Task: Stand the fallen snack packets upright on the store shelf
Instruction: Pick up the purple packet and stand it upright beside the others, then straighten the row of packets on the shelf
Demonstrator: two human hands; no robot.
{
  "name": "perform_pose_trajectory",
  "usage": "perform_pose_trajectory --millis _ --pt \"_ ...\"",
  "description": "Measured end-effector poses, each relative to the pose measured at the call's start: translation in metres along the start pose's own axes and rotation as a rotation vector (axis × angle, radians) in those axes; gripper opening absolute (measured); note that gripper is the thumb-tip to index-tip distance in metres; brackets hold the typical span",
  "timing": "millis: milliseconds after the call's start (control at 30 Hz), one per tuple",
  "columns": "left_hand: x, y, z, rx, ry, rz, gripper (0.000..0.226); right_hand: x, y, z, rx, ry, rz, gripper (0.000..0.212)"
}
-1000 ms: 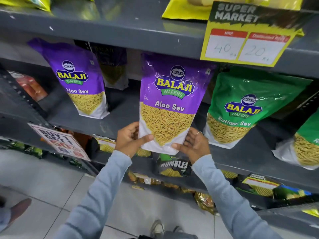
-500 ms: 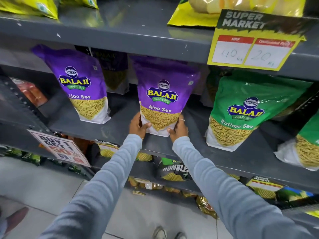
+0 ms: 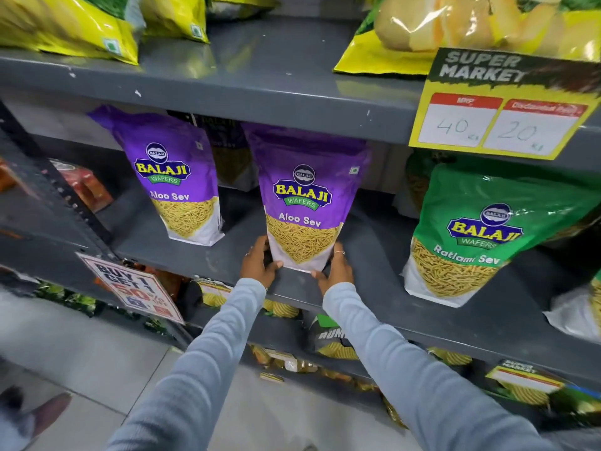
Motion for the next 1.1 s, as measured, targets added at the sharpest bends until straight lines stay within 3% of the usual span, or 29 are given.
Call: perform_pose_trajectory --millis 200,500,667,767,867,967,1033,1100 --pt "-0.001 -0.004 0.004 0.033 0.04 -0.044 0.05 0.001 0.007 -0.001 -0.011 0.04 0.147 0.072" --pt "-0.005 -0.003 0.007 0.05 0.063 -0.062 0.046 0.002 0.008 0.001 -0.011 0.03 0.166 0.074" --pt "-0.004 -0.005 0.007 0.03 0.04 -0.045 0.047 0.002 0.008 -0.003 -0.045 -0.026 0.229 0.077" --pt "-0.002 -0.006 0.002 0.032 0.054 -0.149 0.057 0.011 0.009 -0.018 -0.025 -0.096 0.169 0.081" --pt "0.002 -0.01 -0.026 -0.006 0.197 -0.238 0.066 0.037 0.023 -0.051 0.02 -0.092 0.183 0.063" --pt "-0.018 0.007 -0.077 -0.25 0.312 -0.103 0.06 0.089 0.055 -0.084 -0.008 0.178 0.332 0.031" --pt "-0.054 0.03 -0.107 -0.42 0.209 -0.039 0.057 0.134 0.086 -0.099 -0.086 0.431 0.431 0.023" --pt "-0.096 0.053 -0.125 -0.492 0.006 -0.02 0.058 0.174 0.119 -0.107 -0.191 0.629 0.531 0.036"
Point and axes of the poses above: each hand's wrist, its own z-axis towards the middle knuckle, its own x-axis out of the back of the hand, y = z × x, the point moved 6 cm from there along z, towards the middle knuckle, and after that the axes turned 5 degrees about x, right-handed, at the moved point
